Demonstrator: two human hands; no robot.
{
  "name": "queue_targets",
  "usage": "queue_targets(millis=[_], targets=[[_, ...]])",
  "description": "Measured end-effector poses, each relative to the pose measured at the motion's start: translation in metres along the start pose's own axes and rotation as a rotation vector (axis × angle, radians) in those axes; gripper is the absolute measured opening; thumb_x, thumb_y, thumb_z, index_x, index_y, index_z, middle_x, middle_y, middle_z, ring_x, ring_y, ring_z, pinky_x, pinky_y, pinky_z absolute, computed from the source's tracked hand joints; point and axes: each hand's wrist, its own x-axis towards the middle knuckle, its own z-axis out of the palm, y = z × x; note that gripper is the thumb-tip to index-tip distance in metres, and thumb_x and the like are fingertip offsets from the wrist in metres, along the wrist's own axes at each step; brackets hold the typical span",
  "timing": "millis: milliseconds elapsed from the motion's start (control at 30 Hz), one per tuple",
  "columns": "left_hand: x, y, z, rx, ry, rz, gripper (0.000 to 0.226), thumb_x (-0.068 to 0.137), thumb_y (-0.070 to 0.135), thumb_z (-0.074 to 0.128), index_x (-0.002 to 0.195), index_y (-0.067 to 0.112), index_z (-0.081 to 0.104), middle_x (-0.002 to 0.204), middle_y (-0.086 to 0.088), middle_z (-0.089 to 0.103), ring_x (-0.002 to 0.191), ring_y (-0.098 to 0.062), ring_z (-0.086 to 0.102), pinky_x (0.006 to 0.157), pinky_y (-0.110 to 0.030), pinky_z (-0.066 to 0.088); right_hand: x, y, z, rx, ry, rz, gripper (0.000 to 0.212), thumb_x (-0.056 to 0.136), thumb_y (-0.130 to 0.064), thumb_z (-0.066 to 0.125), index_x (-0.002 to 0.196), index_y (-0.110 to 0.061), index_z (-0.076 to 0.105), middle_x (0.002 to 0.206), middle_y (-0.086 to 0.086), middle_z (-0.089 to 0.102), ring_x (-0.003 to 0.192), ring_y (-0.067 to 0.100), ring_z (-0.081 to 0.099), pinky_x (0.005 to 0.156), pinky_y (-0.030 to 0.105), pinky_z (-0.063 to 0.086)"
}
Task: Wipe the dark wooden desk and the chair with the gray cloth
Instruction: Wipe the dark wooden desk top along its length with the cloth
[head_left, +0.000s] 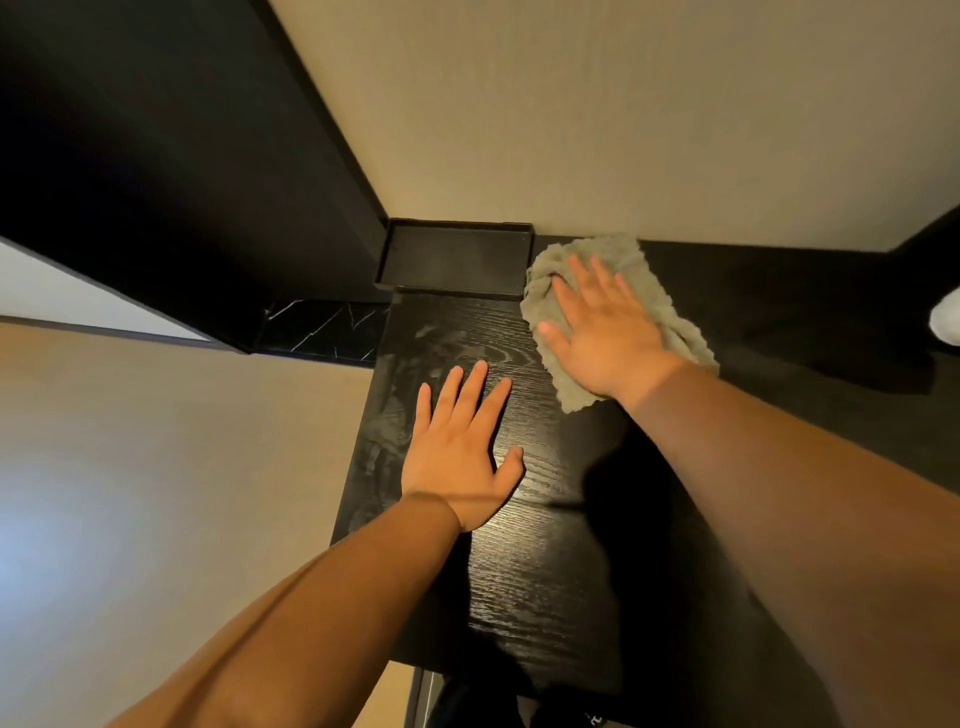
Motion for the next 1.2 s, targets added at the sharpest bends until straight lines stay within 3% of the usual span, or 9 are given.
queue_targets(millis=[100,200,267,433,600,767,967,1067,1200], targets=[[-0.001,0.0,0.0,0.001,-0.025,-0.008,0.082,0.096,0.064,0.035,0.168,0.034,0.009,0.177,0.002,-0.005,0.162,-0.024,-0.011,0.129,-0.058,-0.002,-0.031,-0.009,0.009,-0.013,-0.032,-0.079,0.074,0.103,-0.065,0.0,0.168,-0.028,-0.002,0.173,0.004,-0.021,0.159,0.025,-0.021,0.131,0.047,-0.004],[0.001,0.001,0.0,0.03,-0.056,-0.015,0.084,0.096,0.066,0.032,0.168,0.034,0.003,0.176,0.002,-0.012,0.161,-0.023,-0.018,0.128,-0.057,-0.004,-0.059,-0.007,0.022,0.04,0.009,-0.166,0.08,0.103,-0.066,0.008,0.165,-0.021,0.028,0.176,0.003,-0.006,0.162,0.024,-0.007,0.131,0.048,0.005],[0.002,0.001,0.0,0.04,-0.078,-0.013,0.084,0.096,0.066,0.029,0.168,0.034,-0.001,0.175,0.003,-0.017,0.16,-0.023,-0.022,0.128,-0.057,-0.008,-0.049,-0.003,0.021,0.02,0.035,-0.158,0.079,0.104,-0.065,0.01,0.163,-0.018,0.035,0.176,0.002,0.0,0.162,0.023,-0.001,0.131,0.048,0.007],[0.003,-0.001,-0.001,0.037,-0.095,-0.011,0.083,0.096,0.066,0.029,0.168,0.035,-0.002,0.175,0.003,-0.018,0.16,-0.023,-0.022,0.128,-0.056,-0.009,0.025,-0.004,-0.006,-0.007,0.037,0.04,0.067,0.108,-0.051,0.006,0.168,-0.021,0.006,0.175,0.004,-0.012,0.161,0.024,-0.013,0.131,0.044,-0.004],[0.001,-0.003,0.0,0.02,-0.071,-0.006,0.083,0.097,0.066,0.032,0.168,0.034,0.005,0.176,0.001,-0.012,0.161,-0.025,-0.016,0.128,-0.058,-0.005,0.018,-0.007,-0.006,-0.014,0.001,0.012,0.065,0.109,-0.044,0.013,0.168,-0.02,0.004,0.175,0.006,-0.013,0.161,0.026,-0.013,0.13,0.043,-0.005],[0.002,-0.002,0.0,0.012,-0.07,-0.001,0.083,0.098,0.066,0.033,0.168,0.033,0.005,0.176,0.001,-0.013,0.161,-0.025,-0.017,0.128,-0.058,-0.006,-0.022,-0.004,0.008,-0.032,0.033,-0.065,0.072,0.102,-0.049,0.012,0.167,-0.019,0.022,0.176,0.005,0.0,0.162,0.025,-0.003,0.131,0.042,-0.003],[0.002,-0.001,0.0,0.016,-0.055,0.003,0.083,0.098,0.064,0.035,0.168,0.032,0.007,0.177,0.0,-0.009,0.162,-0.026,-0.013,0.128,-0.058,-0.005,0.036,-0.008,-0.006,-0.054,0.049,0.046,0.068,0.107,-0.049,0.014,0.168,-0.019,0.008,0.176,0.007,-0.007,0.162,0.026,-0.008,0.131,0.044,-0.004],[0.002,-0.002,0.0,0.02,-0.06,-0.004,0.083,0.098,0.064,0.035,0.168,0.033,0.007,0.177,0.0,-0.009,0.162,-0.026,-0.013,0.128,-0.058,-0.006,0.024,-0.009,-0.004,-0.044,0.011,-0.006,0.068,0.108,-0.05,0.011,0.168,-0.019,0.007,0.176,0.007,-0.009,0.162,0.026,-0.009,0.131,0.043,-0.005],[0.001,-0.003,0.0,0.009,-0.064,-0.009,0.083,0.097,0.065,0.034,0.168,0.033,0.007,0.176,0.001,-0.01,0.162,-0.025,-0.015,0.128,-0.057,-0.006,-0.056,-0.008,0.019,-0.018,0.078,-0.121,0.07,0.102,-0.051,0.025,0.161,-0.017,0.038,0.175,0.008,0.009,0.162,0.028,0.01,0.131,0.043,0.003]])
